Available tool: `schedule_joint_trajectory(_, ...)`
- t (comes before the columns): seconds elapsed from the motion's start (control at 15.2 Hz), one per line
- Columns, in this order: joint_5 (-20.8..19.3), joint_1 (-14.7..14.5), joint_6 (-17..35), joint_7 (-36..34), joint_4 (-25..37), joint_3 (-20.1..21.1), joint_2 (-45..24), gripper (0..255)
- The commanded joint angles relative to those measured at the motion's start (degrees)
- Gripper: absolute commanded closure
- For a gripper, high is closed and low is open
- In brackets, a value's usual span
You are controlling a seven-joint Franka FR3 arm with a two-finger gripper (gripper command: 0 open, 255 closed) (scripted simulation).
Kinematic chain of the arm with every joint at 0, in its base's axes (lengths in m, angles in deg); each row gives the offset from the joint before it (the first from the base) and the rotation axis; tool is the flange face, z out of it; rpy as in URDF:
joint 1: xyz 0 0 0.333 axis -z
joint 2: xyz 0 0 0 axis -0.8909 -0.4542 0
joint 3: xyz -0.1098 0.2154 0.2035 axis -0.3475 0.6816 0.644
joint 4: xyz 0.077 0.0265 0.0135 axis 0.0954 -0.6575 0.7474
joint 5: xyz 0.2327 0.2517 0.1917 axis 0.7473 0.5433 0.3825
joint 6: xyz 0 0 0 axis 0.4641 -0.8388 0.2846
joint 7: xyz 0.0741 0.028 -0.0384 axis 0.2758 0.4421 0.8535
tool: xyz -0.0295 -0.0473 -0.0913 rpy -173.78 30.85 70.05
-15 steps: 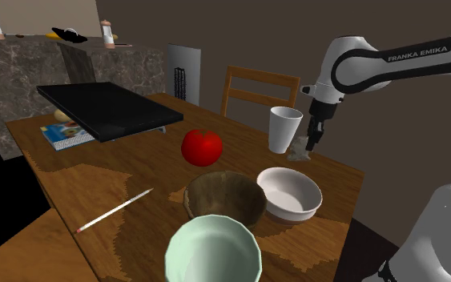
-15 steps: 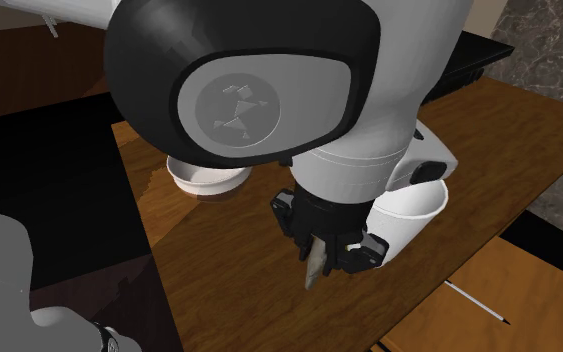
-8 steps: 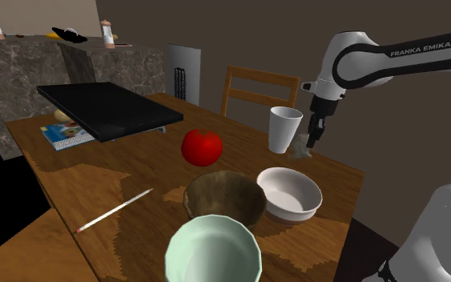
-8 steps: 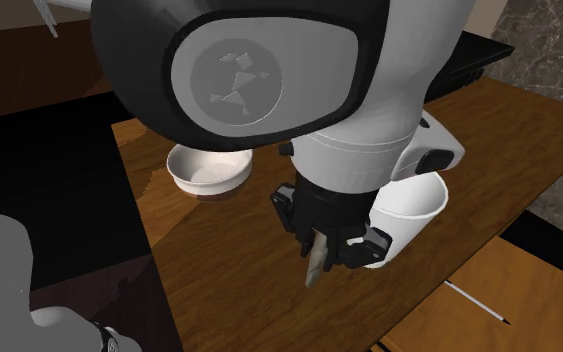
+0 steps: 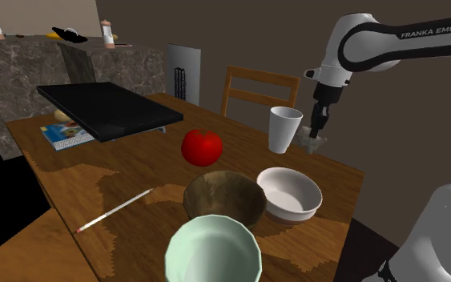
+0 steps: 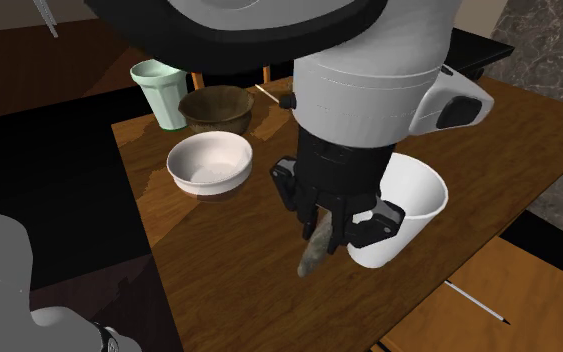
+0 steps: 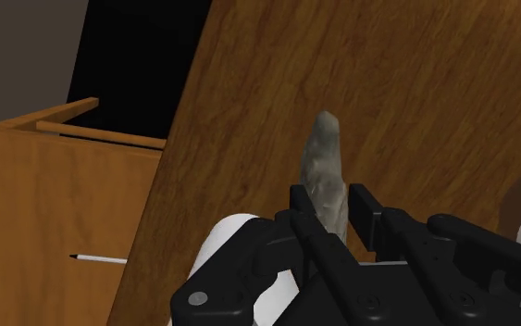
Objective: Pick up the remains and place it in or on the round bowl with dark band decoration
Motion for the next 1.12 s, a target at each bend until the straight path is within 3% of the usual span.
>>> schedule_joint_trajectory(0.0,0.06,-0.01,-1.78,0.02,1.5,0.15,0.27,255)
schedule_joint_trajectory(1.06,1.03,-0.63,-13.82,0.01,14.86,1.15,-1.08,255)
